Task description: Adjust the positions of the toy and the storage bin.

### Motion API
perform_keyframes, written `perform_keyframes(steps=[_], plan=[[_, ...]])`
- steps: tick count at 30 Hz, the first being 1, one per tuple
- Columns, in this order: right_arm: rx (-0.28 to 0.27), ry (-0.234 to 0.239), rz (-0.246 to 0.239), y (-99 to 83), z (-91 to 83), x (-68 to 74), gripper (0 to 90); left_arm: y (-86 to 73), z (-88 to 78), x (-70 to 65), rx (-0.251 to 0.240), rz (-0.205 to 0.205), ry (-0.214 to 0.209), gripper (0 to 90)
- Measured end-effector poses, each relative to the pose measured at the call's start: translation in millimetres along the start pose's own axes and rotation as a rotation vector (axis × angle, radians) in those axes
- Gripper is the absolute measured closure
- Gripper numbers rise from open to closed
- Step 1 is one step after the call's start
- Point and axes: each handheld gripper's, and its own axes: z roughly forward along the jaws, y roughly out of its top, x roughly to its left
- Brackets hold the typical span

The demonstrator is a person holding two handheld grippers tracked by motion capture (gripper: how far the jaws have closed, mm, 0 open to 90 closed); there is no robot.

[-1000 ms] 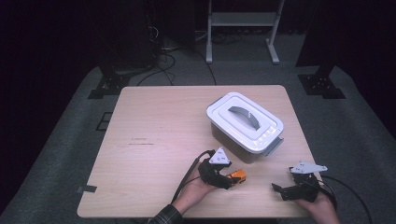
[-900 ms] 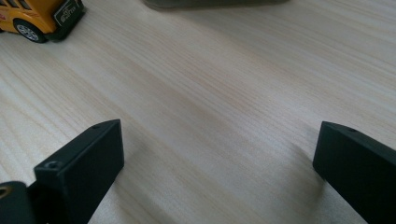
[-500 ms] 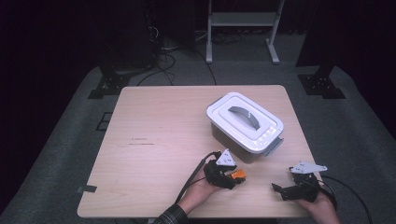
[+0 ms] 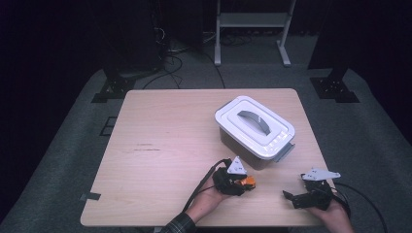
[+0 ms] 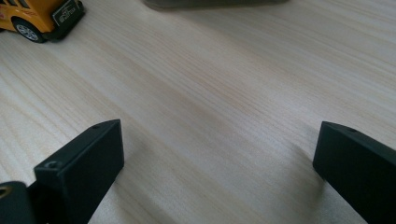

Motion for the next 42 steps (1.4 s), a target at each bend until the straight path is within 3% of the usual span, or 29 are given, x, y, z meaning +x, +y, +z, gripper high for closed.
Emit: perform_keyframes(steps=[15, 42], plan=[[0.0, 0.0, 0.001, 0.0, -0.1, 0.1, 0.9, -1.6, -10.0, 1.1, 0.008, 0.016, 0.018, 58.7], [0.0, 0.001, 0.001, 0.0, 0.0, 0.0, 0.9, -19.1, -76.0, 28.2, -0.007, -0.038, 0.091, 58.7]])
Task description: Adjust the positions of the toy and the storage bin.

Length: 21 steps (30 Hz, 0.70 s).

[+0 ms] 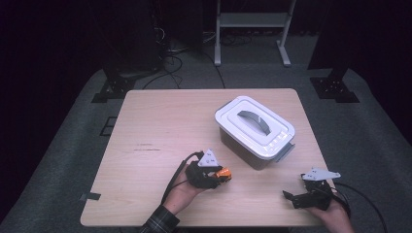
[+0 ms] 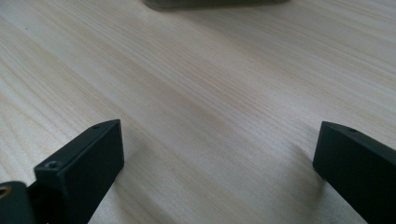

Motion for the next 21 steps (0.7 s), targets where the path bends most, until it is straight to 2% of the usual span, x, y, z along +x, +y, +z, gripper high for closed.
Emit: perform_keyframes(steps=[10, 18, 21], plan=[[0.0, 0.0, -0.001, 0.0, 0.0, 0.0, 0.9, -14.5, -30.2, 21.1, -0.021, -0.048, 0.065, 58.7], [0.0, 0.0, 0.001, 0.0, 0.0, 0.0, 0.9, -32.0, -57.4, 43.6, -0.035, -0.097, 0.151, 58.7], [0.0, 0.0, 0.001, 0.0, 0.0, 0.1, 0.9, -43.4, -68.9, 55.0, -0.025, -0.119, 0.192, 58.7]])
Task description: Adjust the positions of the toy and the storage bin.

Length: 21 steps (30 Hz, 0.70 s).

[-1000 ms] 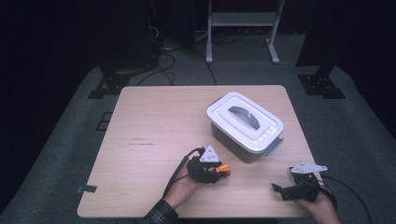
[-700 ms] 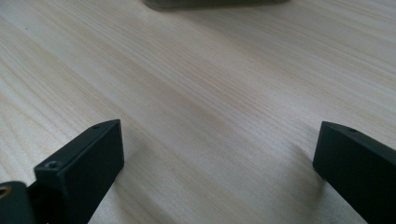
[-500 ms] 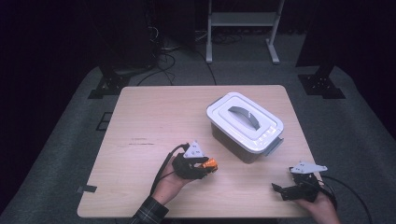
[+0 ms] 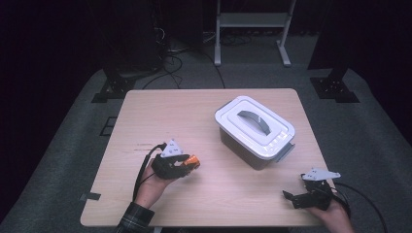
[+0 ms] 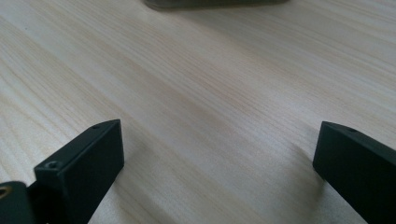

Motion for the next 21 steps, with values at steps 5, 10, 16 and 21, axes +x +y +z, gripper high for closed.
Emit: perform_keyframes(steps=[5, 10, 16, 21], plan=[[0.0, 0.0, 0.0, 0.0, 0.0, 0.0, 0.9, -9.8, -7.3, 13.0, 0.005, -0.026, 0.034, 58.7], [0.0, 0.0, -0.001, 0.0, 0.0, 0.0, 0.9, -21.9, -12.5, 28.8, 0.026, -0.055, 0.079, 58.7], [0.0, 0.0, -0.001, 0.0, 0.0, 0.0, 0.9, -33.6, -14.3, 43.8, 0.058, -0.078, 0.124, 58.6], [0.0, 0.0, -0.001, 0.0, 0.0, 0.0, 0.9, -41.7, -11.9, 52.5, 0.069, -0.106, 0.133, 58.6]])
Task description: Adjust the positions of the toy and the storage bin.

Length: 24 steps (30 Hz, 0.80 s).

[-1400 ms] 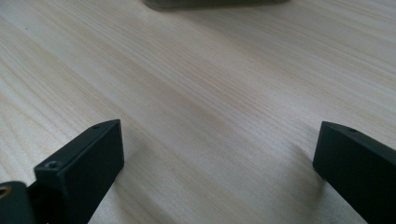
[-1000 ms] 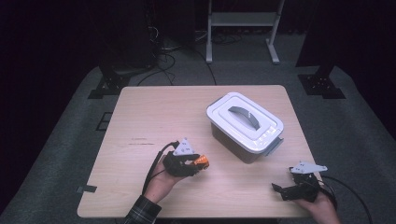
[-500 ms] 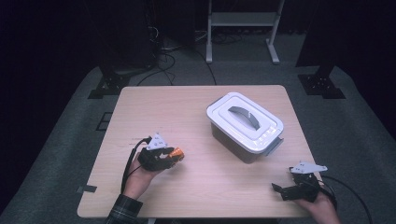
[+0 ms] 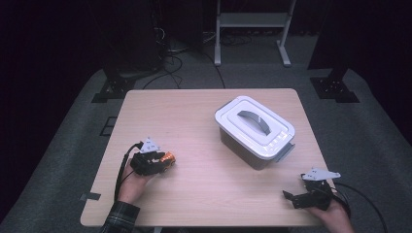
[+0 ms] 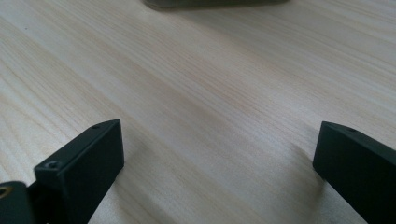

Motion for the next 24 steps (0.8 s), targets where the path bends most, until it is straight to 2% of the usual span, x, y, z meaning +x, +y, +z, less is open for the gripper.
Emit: perform_keyframes(steps=[7, 10, 12, 14, 17, 18, 20, 24], plan=[[0.0, 0.0, 0.001, 0.0, 0.0, 0.1, 0.9, -7.5, 4.5, 7.4, 0.013, -0.03, 0.004, 58.6], [0.0, 0.0, 0.0, 0.0, 0.0, 0.1, 0.9, -9.6, 5.1, 8.6, -0.002, -0.038, -0.002, 58.1], [0.0, 0.0, 0.0, 0.0, 0.0, 0.1, 0.9, -10.2, 5.4, 9.0, -0.011, -0.042, 0.012, 52.1], [0.0, 0.0, -0.001, 0.0, 0.0, 0.0, 0.9, -9.7, 4.4, 8.9, -0.029, -0.052, 0.01, 45.5], [0.0, 0.0, 0.0, 0.0, 0.0, 0.0, 0.9, -8.8, 3.0, 7.7, -0.041, -0.054, 0.007, 41.3], [0.0, 0.0, 0.0, 0.0, 0.0, 0.0, 0.9, -8.2, 2.4, 6.9, -0.046, -0.059, 0.003, 36.3], [0.0, 0.0, 0.0, 0.0, 0.0, 0.0, 0.9, -6.9, 1.0, 4.1, -0.054, -0.08, -0.014, 35.2], [0.0, -0.001, 0.001, 0.0, 0.0, -0.1, 0.9, -1.3, -3.1, -5.0, -0.091, -0.087, -0.022, 29.7]])
